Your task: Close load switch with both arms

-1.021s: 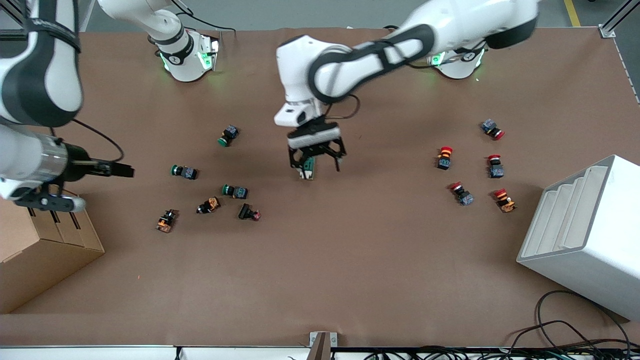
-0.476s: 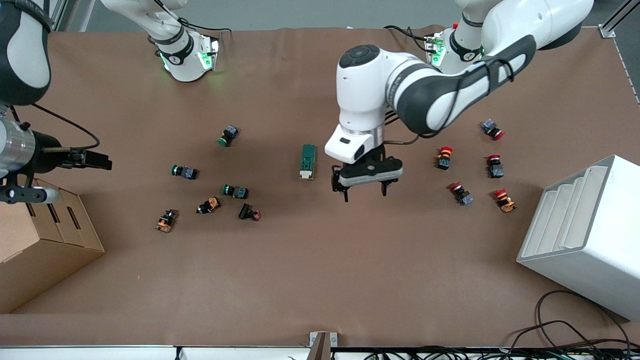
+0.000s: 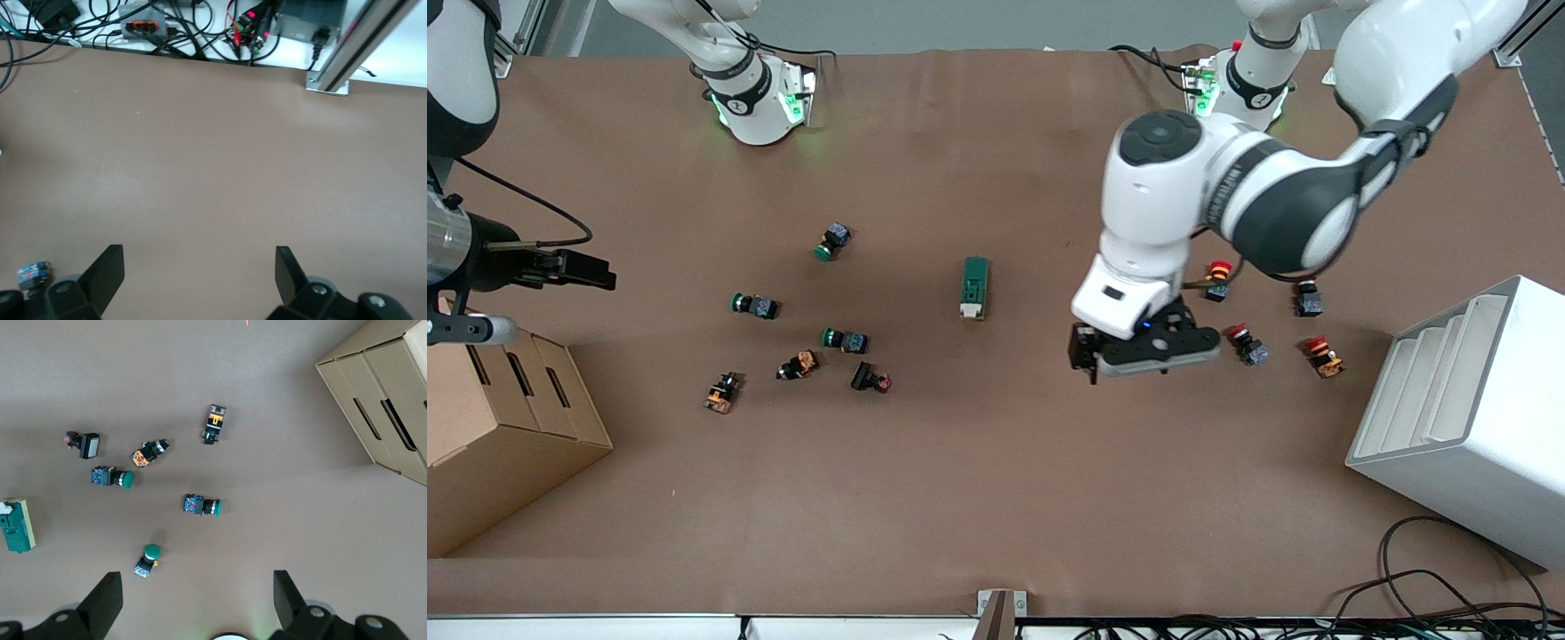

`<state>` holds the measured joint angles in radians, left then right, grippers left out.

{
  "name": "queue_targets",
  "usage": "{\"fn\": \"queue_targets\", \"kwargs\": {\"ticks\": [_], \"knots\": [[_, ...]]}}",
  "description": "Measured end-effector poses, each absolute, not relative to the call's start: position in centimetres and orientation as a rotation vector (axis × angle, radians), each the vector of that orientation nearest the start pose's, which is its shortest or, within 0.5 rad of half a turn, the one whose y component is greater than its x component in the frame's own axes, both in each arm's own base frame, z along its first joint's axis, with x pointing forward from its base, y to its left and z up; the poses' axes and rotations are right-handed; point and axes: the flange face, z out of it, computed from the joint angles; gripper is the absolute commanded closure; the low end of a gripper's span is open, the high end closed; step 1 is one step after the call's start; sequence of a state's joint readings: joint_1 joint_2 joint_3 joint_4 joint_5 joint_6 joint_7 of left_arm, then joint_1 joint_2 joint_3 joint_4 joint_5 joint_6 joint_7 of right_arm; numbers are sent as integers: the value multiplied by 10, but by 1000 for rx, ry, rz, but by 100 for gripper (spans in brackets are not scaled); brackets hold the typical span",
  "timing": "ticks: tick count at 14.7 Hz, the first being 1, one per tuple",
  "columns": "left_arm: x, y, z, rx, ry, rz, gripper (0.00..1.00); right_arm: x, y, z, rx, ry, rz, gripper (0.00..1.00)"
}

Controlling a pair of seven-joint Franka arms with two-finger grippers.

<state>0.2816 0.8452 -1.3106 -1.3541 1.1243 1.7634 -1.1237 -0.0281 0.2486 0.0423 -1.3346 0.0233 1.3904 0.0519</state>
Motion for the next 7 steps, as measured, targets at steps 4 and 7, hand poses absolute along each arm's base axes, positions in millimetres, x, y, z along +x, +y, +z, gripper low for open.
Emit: {"fn": "queue_targets", "kwargs": {"ticks": [4, 7], "knots": [[634, -320, 497, -3072, -127, -422, 0, 604, 6, 581, -3101, 60, 301, 0], [641, -299, 505, -3063, -82, -330, 0, 602, 2, 584, -3102, 74, 306, 0]]}}
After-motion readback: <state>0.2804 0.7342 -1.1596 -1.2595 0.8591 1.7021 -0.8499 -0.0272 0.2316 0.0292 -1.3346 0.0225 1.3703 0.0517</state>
